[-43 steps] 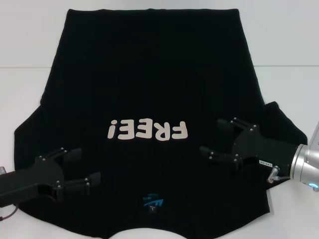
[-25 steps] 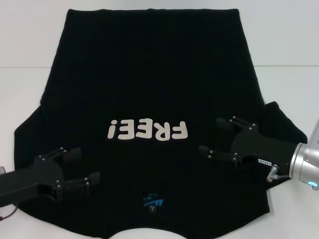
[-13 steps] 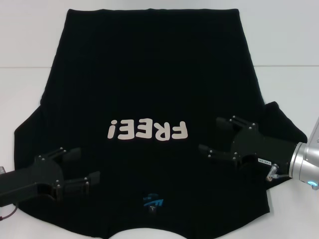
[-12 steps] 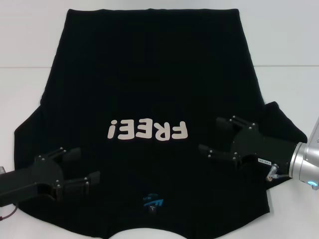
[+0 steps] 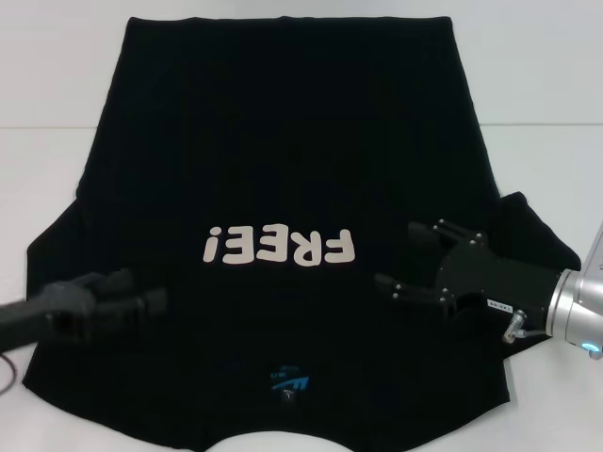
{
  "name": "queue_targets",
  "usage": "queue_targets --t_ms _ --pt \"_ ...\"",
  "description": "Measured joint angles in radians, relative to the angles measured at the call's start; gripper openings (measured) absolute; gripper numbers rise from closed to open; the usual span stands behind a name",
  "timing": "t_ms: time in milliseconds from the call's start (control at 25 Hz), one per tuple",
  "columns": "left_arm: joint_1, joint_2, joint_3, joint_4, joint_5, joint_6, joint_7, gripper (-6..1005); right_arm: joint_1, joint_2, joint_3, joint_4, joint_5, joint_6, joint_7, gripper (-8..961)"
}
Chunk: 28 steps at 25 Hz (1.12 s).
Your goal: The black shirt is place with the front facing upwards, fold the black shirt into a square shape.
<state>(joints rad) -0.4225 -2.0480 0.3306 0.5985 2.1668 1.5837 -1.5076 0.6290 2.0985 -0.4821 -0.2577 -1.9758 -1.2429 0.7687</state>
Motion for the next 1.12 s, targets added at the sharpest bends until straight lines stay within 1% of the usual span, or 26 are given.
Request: queue_targets --t_ms 40,80,120,200,320,480,560,680,800,960,1120 --pt "-0.004 0.012 -0.002 0.001 0.002 0.0 -0.071 948 0.0 0.0 0.001 0.0 0.0 0.0 0.002 927" --pt "-0.012 0.053 0.007 -0.005 0.009 0.007 -0.223 948 0.0 0.0 0.0 0.0 0.0 0.0 0.004 927" --pt "-0.012 0.053 0.007 -0.005 0.009 0.007 -0.223 948 0.0 0.0 0.0 0.0 0.0 0.0 0.004 927" --pt "-0.019 0.09 0.025 -0.006 0.012 0.013 -0.346 948 0.0 -0.002 -0.001 0.0 0.0 0.001 0.005 927" --pt "-0.035 0.137 0.041 0.01 0.049 0.006 -0.52 948 0.0 -0.003 -0.001 0.0 0.0 0.002 0.007 927" --pt "-0.07 0.183 0.038 0.029 0.152 -0.015 -0.737 948 0.0 -0.004 -0.004 -0.006 0.0 0.004 0.029 927" --pt "-0.087 0.199 0.036 0.031 0.195 -0.036 -0.814 948 0.001 -0.003 -0.005 -0.007 0.0 0.004 0.031 927" --pt "-0.106 0.207 0.04 0.038 0.256 -0.113 -0.887 948 0.003 -0.003 -0.006 -0.007 0.0 0.002 0.033 927" --pt "-0.121 0.206 0.046 0.026 0.299 -0.202 -0.913 948 0.007 -0.003 -0.006 -0.004 -0.001 0.001 0.034 927" --pt "-0.134 0.199 0.051 -0.016 0.308 -0.295 -0.915 948 0.009 -0.003 -0.008 -0.002 -0.006 0.002 0.034 927" --pt "-0.146 0.198 0.052 -0.053 0.309 -0.338 -0.911 948 0.009 -0.003 -0.008 -0.002 -0.006 0.0 0.034 927"
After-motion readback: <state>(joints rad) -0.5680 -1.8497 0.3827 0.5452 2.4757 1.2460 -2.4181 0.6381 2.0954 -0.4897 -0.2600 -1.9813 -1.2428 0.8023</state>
